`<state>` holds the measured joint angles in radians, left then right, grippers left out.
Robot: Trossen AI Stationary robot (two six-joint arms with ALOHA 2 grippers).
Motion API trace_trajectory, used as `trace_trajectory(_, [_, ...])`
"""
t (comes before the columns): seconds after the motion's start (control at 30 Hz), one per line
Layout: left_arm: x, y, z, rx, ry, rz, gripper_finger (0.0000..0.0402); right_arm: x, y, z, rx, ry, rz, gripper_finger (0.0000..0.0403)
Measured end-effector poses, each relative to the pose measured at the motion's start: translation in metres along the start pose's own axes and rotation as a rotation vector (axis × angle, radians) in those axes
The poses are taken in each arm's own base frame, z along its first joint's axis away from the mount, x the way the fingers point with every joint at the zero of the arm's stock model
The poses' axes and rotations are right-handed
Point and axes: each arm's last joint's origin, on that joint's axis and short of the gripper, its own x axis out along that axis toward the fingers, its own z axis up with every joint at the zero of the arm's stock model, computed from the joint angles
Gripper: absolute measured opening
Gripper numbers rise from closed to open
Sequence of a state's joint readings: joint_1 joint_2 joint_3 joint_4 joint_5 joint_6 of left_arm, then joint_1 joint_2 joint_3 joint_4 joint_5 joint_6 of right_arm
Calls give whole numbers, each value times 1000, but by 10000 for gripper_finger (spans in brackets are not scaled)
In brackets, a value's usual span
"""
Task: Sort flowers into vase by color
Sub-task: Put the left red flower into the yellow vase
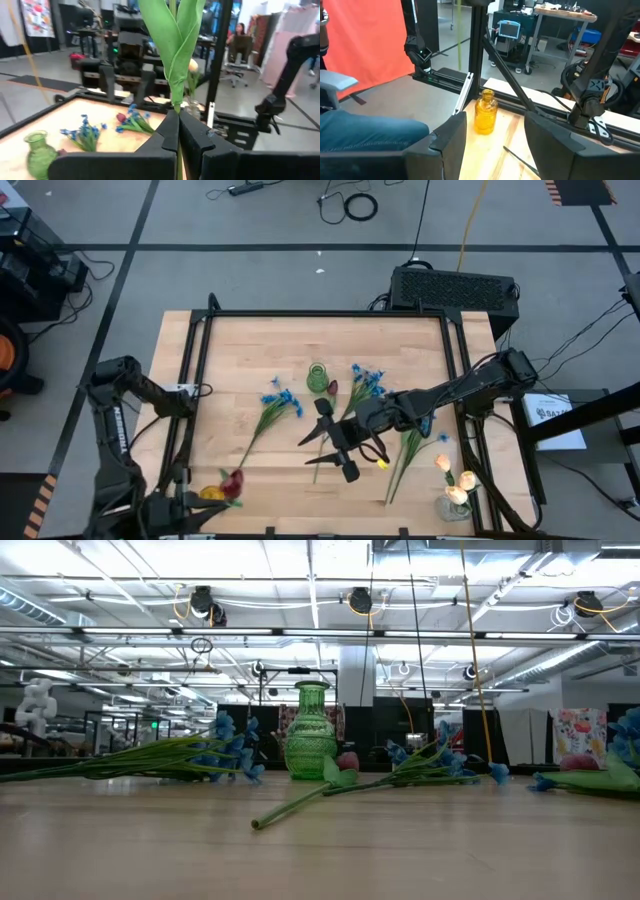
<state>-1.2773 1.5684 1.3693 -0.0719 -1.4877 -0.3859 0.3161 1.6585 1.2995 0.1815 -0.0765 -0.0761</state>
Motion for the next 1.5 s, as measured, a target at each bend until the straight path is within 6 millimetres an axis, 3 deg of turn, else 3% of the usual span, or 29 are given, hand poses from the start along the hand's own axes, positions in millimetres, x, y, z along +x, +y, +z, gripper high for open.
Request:
trace_trajectory(0.1, [-12,1,-1,22,-26,39,3,0,0,0,0,1,0,192])
trace_trajectory(0.2, [-9,3,-4,100,-26,53,2,0,-1,0,-14,2,-2,192])
trace_trajectory(0.47, [42,24,-11,153,29,126,1,0,-1,0,-23,2,-3,192])
trace_trajectory(0.6, [64,34,-5,164,107,76,1,0,-1,-1,-41,12,-2,192])
trace_trajectory(0.7, [70,45,5,187,155,26,0,0,0,-4,-41,39,1,192])
trace_trajectory(1.03, [43,100,34,121,264,-20,0,-7,0,-5,-27,108,8,192])
trace_trajectory(1.5, [6,91,-20,158,285,-130,0,-8,0,-6,12,125,7,192])
